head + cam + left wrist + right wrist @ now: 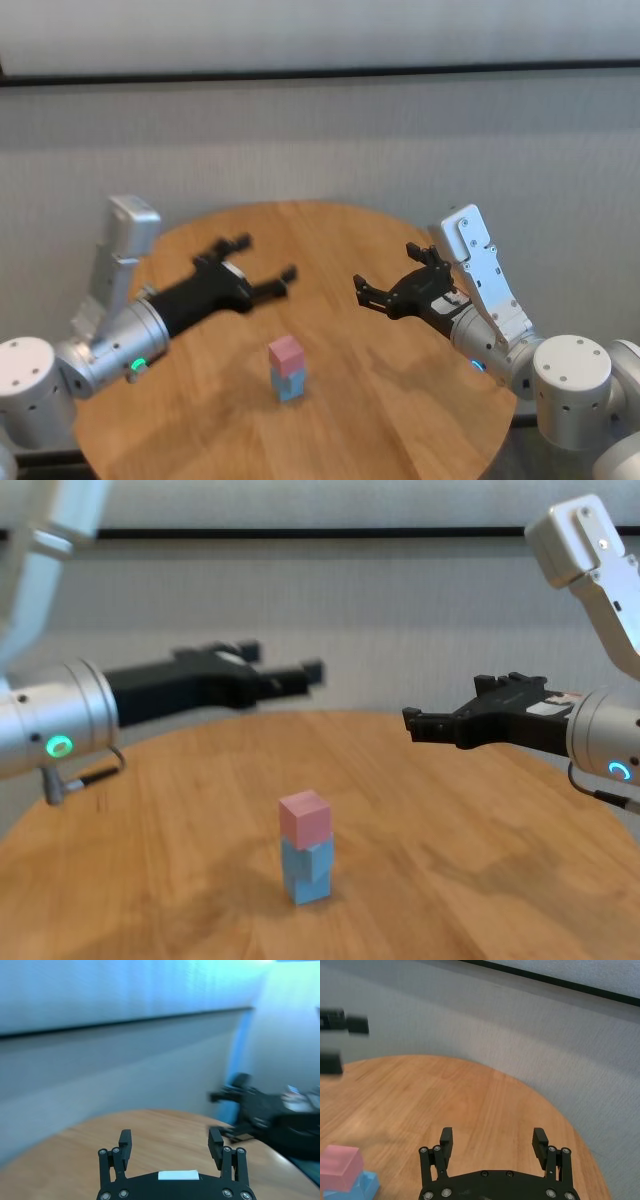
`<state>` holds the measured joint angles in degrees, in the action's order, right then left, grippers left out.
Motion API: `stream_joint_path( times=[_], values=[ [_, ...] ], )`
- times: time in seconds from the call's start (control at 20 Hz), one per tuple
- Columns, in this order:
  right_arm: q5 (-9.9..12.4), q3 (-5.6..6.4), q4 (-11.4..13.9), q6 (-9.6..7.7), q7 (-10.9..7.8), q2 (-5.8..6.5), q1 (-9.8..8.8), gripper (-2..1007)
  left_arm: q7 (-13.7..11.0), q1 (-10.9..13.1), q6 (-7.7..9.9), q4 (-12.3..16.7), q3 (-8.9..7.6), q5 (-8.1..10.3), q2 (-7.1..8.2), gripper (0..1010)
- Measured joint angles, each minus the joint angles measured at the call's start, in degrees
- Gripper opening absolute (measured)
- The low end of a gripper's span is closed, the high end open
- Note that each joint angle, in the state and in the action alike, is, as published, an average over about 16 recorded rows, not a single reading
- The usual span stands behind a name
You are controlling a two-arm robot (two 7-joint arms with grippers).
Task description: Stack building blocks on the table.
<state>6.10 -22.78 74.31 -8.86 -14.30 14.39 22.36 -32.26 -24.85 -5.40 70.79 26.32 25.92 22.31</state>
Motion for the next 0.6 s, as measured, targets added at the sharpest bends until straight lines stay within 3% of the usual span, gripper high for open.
stream_joint_path(
  times=[0.3, 0.6],
  values=[
    [0.0, 0.0, 0.0, 0.0, 0.0, 0.0, 0.0, 1001, 5.69, 2.08, -3.44, 1.48, -3.05, -0.76, -0.56, 1002],
    [0.0, 0.0, 0.0, 0.0, 0.0, 0.0, 0.0, 1001, 8.13, 3.05, -4.33, 2.39, -3.99, -2.27, -0.51, 1002]
  ],
)
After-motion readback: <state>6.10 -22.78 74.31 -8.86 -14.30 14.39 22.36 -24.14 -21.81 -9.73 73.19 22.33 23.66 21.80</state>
